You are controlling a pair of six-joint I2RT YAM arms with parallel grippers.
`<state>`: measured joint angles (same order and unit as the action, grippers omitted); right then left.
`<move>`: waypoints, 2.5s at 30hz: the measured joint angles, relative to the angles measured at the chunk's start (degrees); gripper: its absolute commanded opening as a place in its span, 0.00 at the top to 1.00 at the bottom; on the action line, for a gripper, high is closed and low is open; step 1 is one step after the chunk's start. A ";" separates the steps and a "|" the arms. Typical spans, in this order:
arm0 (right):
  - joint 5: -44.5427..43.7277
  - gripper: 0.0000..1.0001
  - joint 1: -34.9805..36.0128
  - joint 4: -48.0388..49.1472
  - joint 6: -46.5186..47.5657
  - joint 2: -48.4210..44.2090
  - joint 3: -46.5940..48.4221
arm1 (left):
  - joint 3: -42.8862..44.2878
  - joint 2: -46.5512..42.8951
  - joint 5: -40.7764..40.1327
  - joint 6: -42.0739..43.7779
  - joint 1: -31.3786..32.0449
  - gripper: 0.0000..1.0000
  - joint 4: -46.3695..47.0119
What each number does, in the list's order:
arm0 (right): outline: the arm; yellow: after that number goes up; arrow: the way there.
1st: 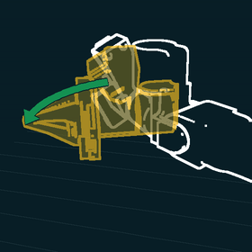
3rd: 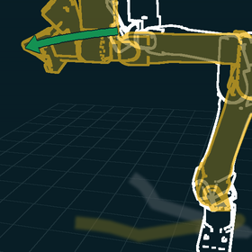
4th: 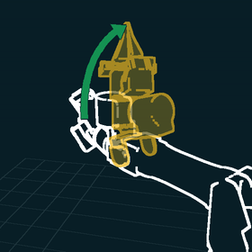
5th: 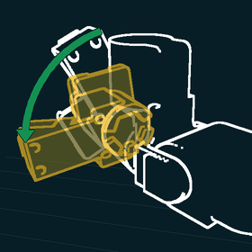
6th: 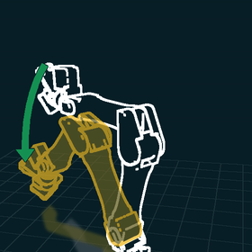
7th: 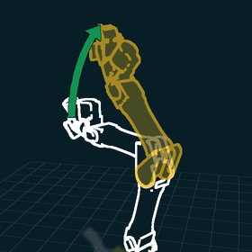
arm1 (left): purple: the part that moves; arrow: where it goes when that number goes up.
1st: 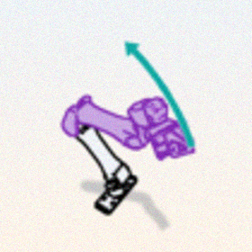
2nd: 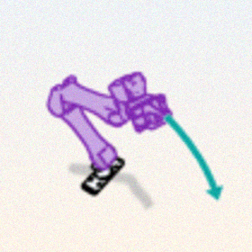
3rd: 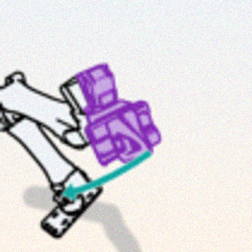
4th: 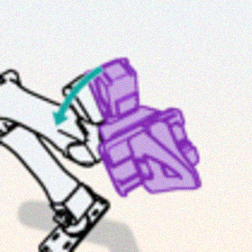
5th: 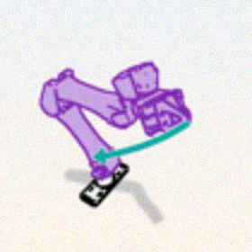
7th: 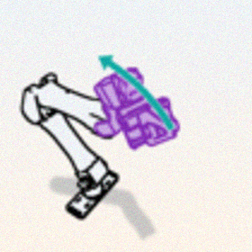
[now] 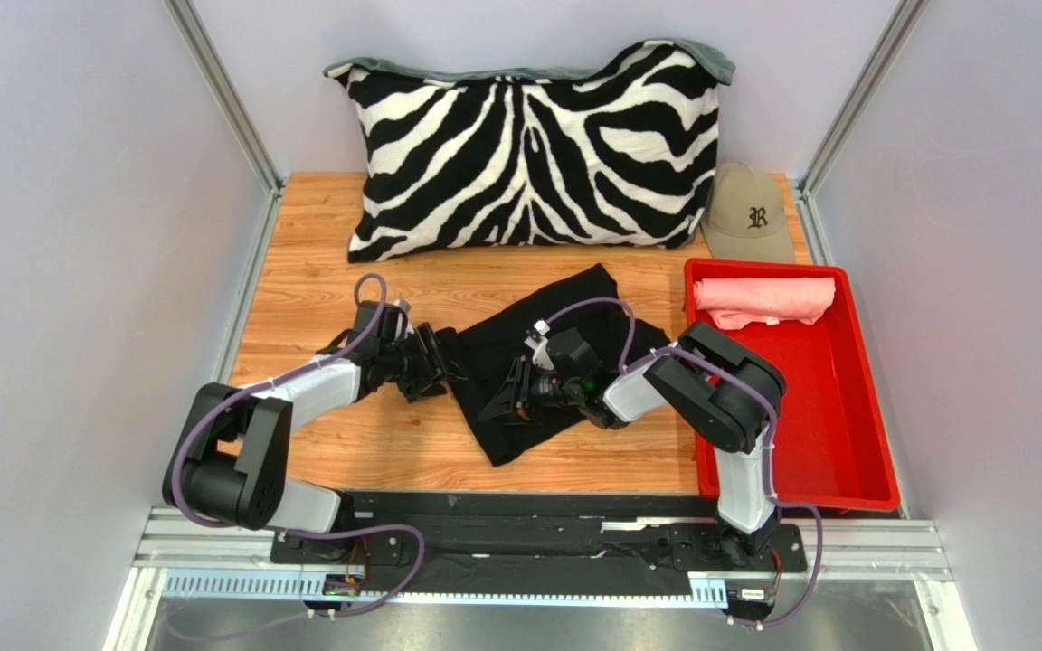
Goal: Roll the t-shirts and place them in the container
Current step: Roll the T-shirt to the center of the board.
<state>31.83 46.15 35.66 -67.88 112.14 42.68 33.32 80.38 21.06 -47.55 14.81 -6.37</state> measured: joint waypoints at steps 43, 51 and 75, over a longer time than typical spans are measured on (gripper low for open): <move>-56.87 0.42 34.18 -54.40 42.05 -9.68 27.52 | 12.31 -0.94 -22.99 -0.68 8.90 0.75 -33.35; -69.13 0.41 39.63 -61.37 48.11 0.70 36.65 | 13.46 0.63 -22.14 0.39 8.83 0.75 -35.17; -70.31 0.63 36.85 -63.80 48.04 4.66 35.98 | 15.41 0.72 -15.13 5.05 3.96 0.48 -36.24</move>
<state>-38.48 83.00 -28.14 -19.84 116.79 78.65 48.73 81.10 5.93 -42.50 18.76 -42.61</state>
